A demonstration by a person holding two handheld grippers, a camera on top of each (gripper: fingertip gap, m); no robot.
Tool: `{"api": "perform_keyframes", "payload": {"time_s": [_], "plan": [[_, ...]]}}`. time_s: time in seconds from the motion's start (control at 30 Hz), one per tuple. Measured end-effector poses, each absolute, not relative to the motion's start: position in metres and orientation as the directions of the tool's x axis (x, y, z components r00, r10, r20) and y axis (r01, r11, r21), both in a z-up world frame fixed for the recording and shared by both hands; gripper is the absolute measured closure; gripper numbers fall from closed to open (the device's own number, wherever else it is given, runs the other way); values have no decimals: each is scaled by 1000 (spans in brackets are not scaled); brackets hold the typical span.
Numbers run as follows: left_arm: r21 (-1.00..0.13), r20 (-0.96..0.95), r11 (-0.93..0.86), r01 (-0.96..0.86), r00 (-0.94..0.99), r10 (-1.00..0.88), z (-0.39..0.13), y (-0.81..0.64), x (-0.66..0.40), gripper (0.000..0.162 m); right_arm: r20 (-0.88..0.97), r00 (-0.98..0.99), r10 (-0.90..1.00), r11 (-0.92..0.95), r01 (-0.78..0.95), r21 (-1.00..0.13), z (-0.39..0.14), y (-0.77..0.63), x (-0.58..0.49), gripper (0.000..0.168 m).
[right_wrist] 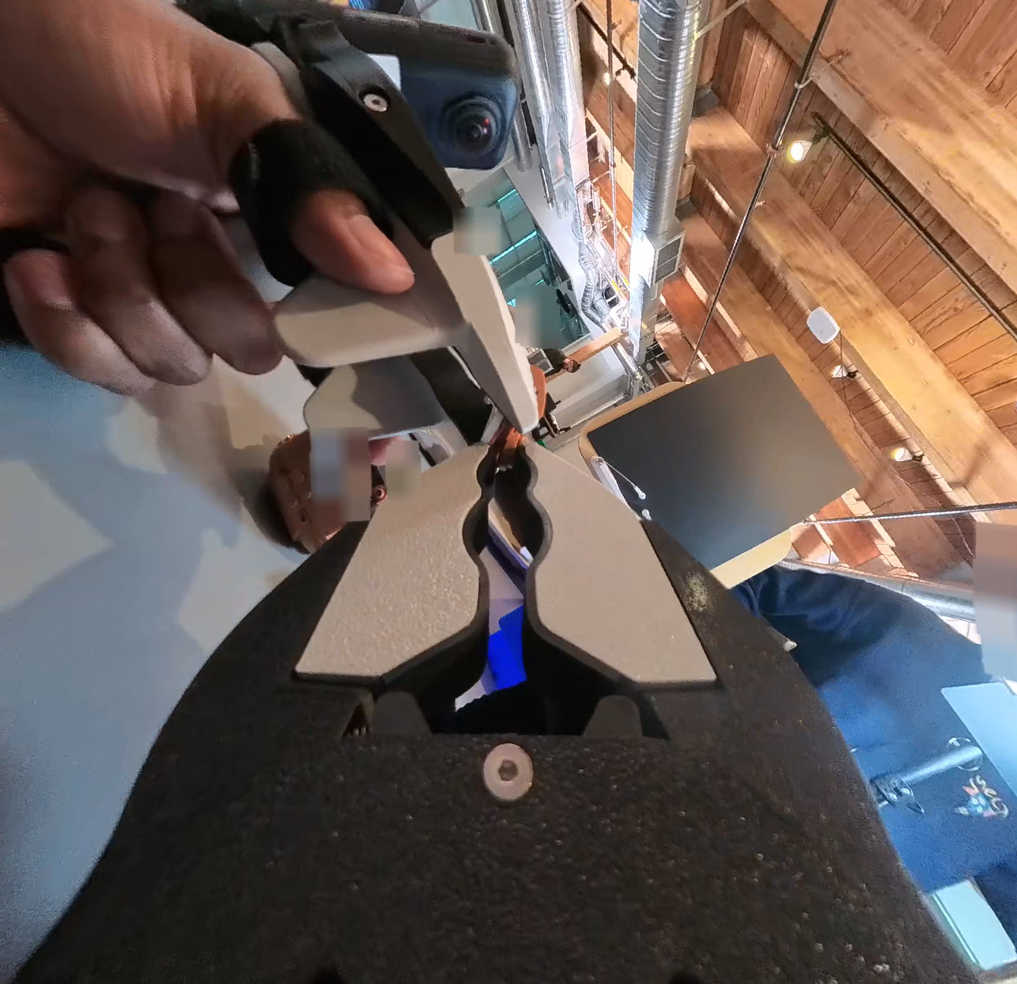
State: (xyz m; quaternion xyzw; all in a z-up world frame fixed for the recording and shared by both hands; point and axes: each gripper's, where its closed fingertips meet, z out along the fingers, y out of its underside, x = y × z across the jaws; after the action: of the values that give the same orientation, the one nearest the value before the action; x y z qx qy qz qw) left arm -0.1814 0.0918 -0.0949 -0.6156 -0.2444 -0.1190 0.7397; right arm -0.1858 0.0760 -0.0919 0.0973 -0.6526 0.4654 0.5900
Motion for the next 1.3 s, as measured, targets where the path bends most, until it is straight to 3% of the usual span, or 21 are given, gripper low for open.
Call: {"api": "perform_keyframes", "payload": {"time_s": [0.47, 0.53, 0.6, 0.73, 0.9, 1.1, 1.3], "plan": [[-938, 328, -39, 344, 920, 213, -108, 90, -178, 126, 681, -613, 401, 391, -557, -732, -101, 77, -188, 164], [-954, 261, -77, 288, 933, 249, -113, 88, -182, 129, 579, -710, 401, 343, -470, -813, -103, 78, -189, 164], [-975, 155, -107, 195, 940, 303, -114, 82, -188, 119, 423, -819, 387, 280, -332, -901, -107, 79, -189, 164], [-993, 63, -73, 90, 947, 314, -103, 80, -189, 118, -21, -952, 305, 53, 39, -998, -104, 75, -185, 164], [-995, 104, 25, 101, 939, 329, -96, 82, -194, 125, -378, -908, 180, -155, 353, -923, -97, 75, -188, 164], [-980, 174, 142, 137, 941, 291, -89, 83, -192, 132, -552, -832, 54, -266, 521, -811, -88, 75, -188, 164], [-927, 311, 282, 246, 926, 215, -81, 84, -193, 133, -702, -694, -161, -401, 696, -596, -77, 78, -190, 164]]}}
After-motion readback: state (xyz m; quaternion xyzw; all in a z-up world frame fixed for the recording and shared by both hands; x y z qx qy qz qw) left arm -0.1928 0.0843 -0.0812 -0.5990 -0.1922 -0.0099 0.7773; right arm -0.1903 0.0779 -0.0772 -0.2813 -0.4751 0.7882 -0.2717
